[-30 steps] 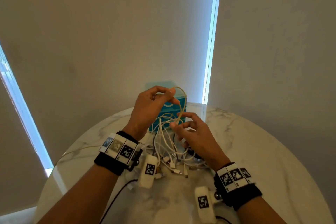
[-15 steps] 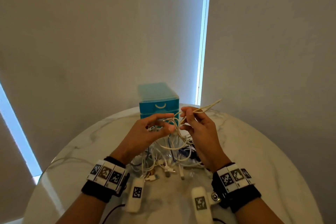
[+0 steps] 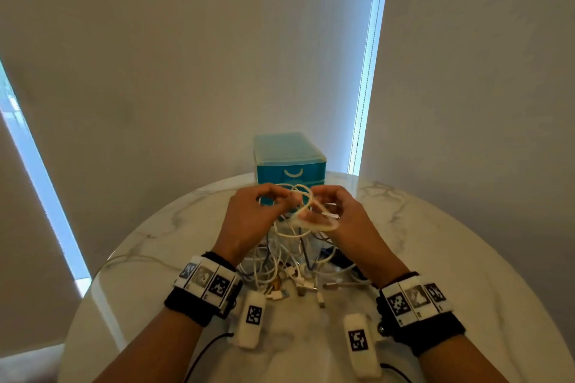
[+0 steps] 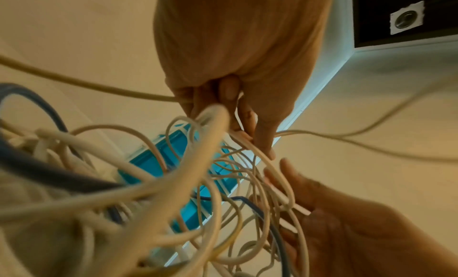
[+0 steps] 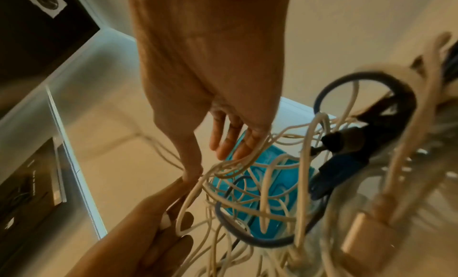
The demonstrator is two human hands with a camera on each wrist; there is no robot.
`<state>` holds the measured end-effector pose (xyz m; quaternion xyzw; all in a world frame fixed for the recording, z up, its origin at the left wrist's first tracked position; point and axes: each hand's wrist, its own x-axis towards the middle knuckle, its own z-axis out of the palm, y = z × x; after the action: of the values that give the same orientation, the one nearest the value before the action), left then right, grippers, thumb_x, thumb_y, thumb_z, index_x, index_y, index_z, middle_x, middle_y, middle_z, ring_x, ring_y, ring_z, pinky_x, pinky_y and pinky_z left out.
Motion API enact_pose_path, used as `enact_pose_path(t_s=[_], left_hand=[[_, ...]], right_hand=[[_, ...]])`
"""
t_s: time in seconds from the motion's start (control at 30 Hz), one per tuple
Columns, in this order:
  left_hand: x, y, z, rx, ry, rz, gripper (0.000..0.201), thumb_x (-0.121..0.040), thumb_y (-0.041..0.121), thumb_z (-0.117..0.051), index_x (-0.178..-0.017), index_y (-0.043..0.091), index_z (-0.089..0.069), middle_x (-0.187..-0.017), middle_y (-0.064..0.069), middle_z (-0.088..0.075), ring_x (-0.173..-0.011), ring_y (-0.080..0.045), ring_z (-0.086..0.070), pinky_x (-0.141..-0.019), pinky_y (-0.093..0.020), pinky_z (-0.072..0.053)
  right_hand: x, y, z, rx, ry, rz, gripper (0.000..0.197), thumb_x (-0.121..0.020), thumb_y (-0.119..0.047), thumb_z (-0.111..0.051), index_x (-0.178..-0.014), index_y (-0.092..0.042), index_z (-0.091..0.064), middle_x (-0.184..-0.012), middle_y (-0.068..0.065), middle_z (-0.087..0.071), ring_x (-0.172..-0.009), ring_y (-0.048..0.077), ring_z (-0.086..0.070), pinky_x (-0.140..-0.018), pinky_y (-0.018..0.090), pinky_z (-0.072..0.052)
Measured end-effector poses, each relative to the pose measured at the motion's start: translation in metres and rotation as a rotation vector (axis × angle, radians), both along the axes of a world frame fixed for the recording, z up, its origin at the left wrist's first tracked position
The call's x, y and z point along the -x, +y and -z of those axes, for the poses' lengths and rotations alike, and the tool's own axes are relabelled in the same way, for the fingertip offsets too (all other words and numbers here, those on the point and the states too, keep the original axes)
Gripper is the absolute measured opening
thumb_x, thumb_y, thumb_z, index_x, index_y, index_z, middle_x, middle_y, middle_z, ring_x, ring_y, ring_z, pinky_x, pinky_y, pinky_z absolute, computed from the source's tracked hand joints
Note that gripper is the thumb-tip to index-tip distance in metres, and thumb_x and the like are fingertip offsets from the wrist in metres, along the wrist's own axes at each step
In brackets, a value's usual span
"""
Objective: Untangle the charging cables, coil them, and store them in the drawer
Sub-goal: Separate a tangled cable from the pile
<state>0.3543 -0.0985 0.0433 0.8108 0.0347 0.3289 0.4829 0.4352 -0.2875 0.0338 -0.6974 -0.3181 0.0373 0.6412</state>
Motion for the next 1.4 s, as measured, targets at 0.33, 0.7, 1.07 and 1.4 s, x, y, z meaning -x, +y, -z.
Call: enact_pose_path(t_s=[0.33,0.7,1.07,1.4], left_hand=[[0.000,0.002,0.003,0.074,-0.064,-0.057,0.023,-0.091,0.050,-0.083,-0.099,0.029,-0.086,-0.096,0.011,-0.082,-0.097,-0.004,-0.074,-0.089,-0.028,-0.055],[-0.003,-0.008,-0.003,-0.016,-0.005,0.231,0.029,-0.094,0.014,-0.078,-0.122,0.008,-0.079,-0.123,0.001,-0.078,-0.110,0.000,-0.073,-0.106,-0.042,-0.058],[-0.001,0.010,0.008,-0.090,0.209,0.178,0.034,-0.090,0.036,-0.086,-0.122,0.041,-0.076,-0.108,0.015,-0.079,-0.109,0.005,-0.069,-0.081,0.001,-0.043],[0.013,-0.007,-0.008,-0.068,0.194,0.252,0.021,-0.092,0.040,-0.083,-0.112,0.033,-0.084,-0.105,0.015,-0.081,-0.104,0.003,-0.071,-0.083,-0.001,-0.046]], right_hand=[[-0.012,-0.022,-0.001,0.084,-0.220,0.337,0.023,-0.086,-0.005,-0.080,-0.089,-0.029,-0.078,-0.089,-0.007,-0.075,-0.085,0.009,-0.072,-0.077,0.027,-0.060],[0.004,-0.004,0.005,0.157,-0.293,0.131,0.042,-0.093,-0.056,-0.072,-0.126,-0.031,-0.073,-0.107,-0.018,-0.066,-0.095,-0.004,-0.061,-0.076,0.004,-0.047],[-0.005,-0.017,-0.003,-0.338,-0.072,0.178,0.023,-0.104,-0.035,-0.068,-0.118,-0.019,-0.079,-0.108,-0.002,-0.082,-0.098,0.013,-0.076,-0.084,0.032,-0.062],[0.004,-0.008,-0.010,-0.510,0.222,-0.034,0.031,-0.111,-0.026,-0.057,-0.136,-0.010,-0.066,-0.128,0.002,-0.079,-0.122,0.017,-0.073,-0.089,0.026,-0.057]])
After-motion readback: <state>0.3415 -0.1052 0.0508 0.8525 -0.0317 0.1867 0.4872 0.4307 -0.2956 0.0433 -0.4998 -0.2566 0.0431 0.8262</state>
